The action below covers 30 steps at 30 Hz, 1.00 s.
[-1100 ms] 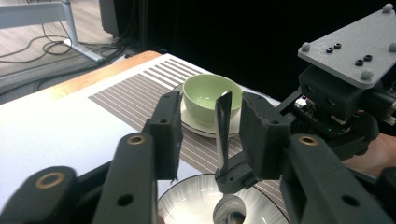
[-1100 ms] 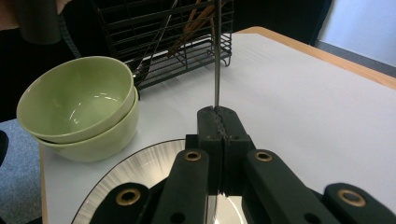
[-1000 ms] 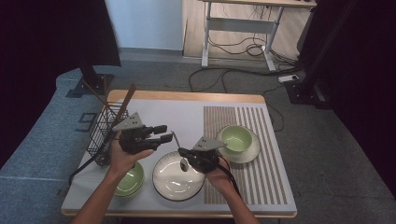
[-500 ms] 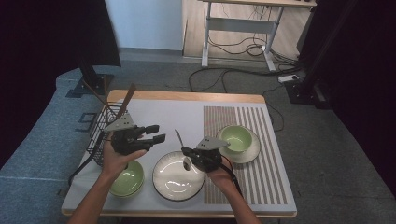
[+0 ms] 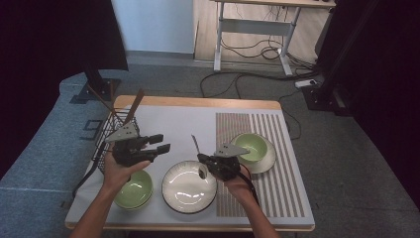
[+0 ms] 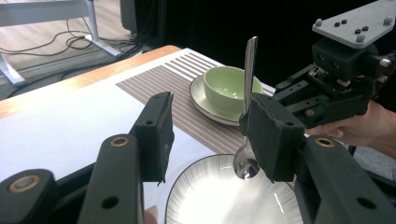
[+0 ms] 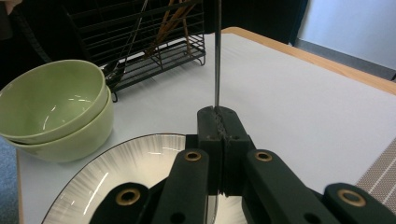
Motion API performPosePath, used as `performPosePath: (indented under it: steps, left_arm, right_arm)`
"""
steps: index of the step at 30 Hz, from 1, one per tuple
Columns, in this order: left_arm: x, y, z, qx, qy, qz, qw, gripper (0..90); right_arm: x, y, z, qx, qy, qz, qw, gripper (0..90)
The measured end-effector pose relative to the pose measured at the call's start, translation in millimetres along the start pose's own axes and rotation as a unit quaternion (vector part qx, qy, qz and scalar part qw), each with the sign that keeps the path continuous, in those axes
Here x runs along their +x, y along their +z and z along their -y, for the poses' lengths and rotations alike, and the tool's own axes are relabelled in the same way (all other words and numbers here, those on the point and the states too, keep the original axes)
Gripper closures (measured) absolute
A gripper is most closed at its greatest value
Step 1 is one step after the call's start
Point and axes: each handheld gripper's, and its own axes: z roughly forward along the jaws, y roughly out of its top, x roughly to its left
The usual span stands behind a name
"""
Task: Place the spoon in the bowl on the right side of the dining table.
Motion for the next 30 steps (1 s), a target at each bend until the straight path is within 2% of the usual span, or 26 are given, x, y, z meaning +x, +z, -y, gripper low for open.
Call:
performPosePath:
  steps: [6,22,30]
  left_arm:
    - [2.2,-3.8,4.6,0.008,-0.005,-0.015,0.9998,49.1]
    - [6.6,-12.3,16.1,0.007,-0.015,-0.024,0.9996,48.9]
    - [6.7,-19.6,19.3,0.003,-0.013,-0.03,0.9995,48.9]
  right_arm:
    - [-5.0,-3.5,0.5,-0.003,0.005,0.007,1.0,89.8]
    - [-18.8,-15.6,0.8,-0.015,0.019,0.029,0.9993,89.8]
    - [-24.4,-19.8,1.2,-0.017,0.023,0.037,0.9989,89.8]
